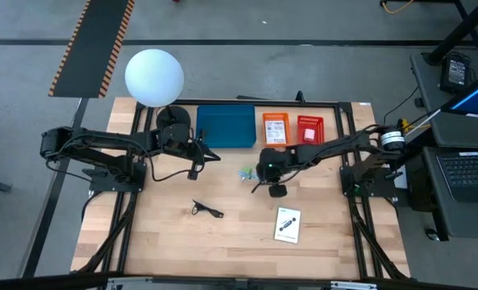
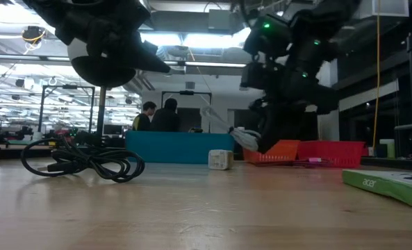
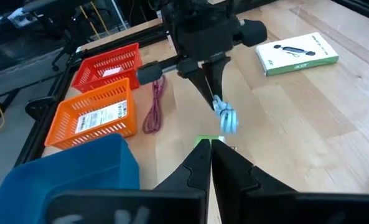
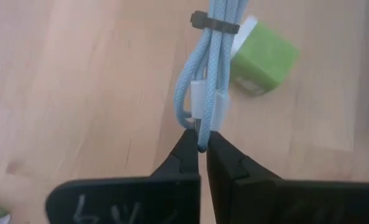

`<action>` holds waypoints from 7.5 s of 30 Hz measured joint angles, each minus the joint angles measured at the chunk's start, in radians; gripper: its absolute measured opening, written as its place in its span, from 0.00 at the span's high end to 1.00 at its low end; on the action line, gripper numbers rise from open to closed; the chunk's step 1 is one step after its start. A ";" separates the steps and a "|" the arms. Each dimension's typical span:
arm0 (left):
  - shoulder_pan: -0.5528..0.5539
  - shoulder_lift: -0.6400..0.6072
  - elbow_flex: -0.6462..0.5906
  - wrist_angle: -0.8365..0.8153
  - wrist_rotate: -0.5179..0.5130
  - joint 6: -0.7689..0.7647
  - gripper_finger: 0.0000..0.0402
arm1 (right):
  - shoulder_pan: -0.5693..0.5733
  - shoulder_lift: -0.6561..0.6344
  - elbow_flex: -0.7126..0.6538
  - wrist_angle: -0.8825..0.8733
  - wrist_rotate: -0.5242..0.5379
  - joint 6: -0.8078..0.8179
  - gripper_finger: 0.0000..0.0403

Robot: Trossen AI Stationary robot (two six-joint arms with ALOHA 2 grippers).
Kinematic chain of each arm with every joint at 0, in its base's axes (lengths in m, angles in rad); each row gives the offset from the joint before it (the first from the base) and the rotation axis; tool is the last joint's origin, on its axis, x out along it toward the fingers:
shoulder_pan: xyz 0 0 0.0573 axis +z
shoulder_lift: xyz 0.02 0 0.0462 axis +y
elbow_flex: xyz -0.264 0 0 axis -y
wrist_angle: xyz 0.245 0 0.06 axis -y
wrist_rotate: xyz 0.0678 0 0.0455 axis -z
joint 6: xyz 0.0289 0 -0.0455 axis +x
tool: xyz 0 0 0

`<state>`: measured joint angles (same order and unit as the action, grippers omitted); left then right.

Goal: Pick and place items into bin
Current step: Put the light blue charger cable into the blue bin

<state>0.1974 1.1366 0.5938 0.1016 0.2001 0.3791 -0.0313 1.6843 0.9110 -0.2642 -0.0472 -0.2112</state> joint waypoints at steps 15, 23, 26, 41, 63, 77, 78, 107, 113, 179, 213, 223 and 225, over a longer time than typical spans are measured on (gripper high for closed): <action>-0.001 0.097 0.000 0.104 -0.052 -0.108 0.74 | -0.006 -0.160 -0.310 0.715 0.000 -0.067 1.00; -0.001 0.261 0.000 0.459 -0.051 -0.157 0.59 | -0.029 -0.155 -0.312 0.788 0.001 -0.127 1.00; -0.004 0.269 0.000 0.479 -0.048 -0.160 0.57 | -0.047 -0.155 -0.312 0.793 0.002 -0.131 1.00; -0.016 0.269 0.000 0.517 0.063 -0.246 0.56 | -0.054 -0.151 -0.312 0.851 0.001 -0.124 1.00; -0.035 0.270 0.008 0.531 0.059 -0.228 0.57 | -0.054 -0.011 -0.208 0.917 0.001 -0.167 1.00; -0.035 0.270 0.010 0.568 0.075 -0.181 0.95 | -0.054 -0.007 -0.208 0.926 0.001 -0.165 1.00; -0.035 0.270 0.010 0.567 0.083 -0.165 0.96 | -0.054 -0.007 -0.208 0.926 0.001 -0.161 1.00; 0.064 0.269 0.010 0.490 0.036 -0.122 0.96 | -0.053 -0.013 -0.207 0.880 0.137 -0.069 0.50; 0.067 0.269 0.010 0.476 -0.045 -0.120 0.96 | -0.051 -0.090 -0.207 0.802 0.140 -0.063 0.49; 0.237 0.505 0.352 -0.181 -0.495 -0.129 0.97 | -0.050 -0.244 -0.344 0.761 0.142 0.222 1.00; 0.236 0.572 0.391 -0.170 -0.450 -0.077 0.78 | -0.050 -0.245 -0.344 0.753 0.141 0.175 0.99; 0.229 0.574 0.391 -0.095 -0.486 -0.062 0.74 | -0.050 -0.245 -0.344 0.755 0.141 0.146 0.99; 0.221 0.574 0.391 -0.085 -0.486 -0.055 0.74 | -0.050 -0.245 -0.344 0.755 0.141 0.139 0.99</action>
<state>0.4183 1.7107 0.9848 0.0162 -0.2858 0.3245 -0.0811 1.4391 0.5674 0.4904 0.0940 -0.0724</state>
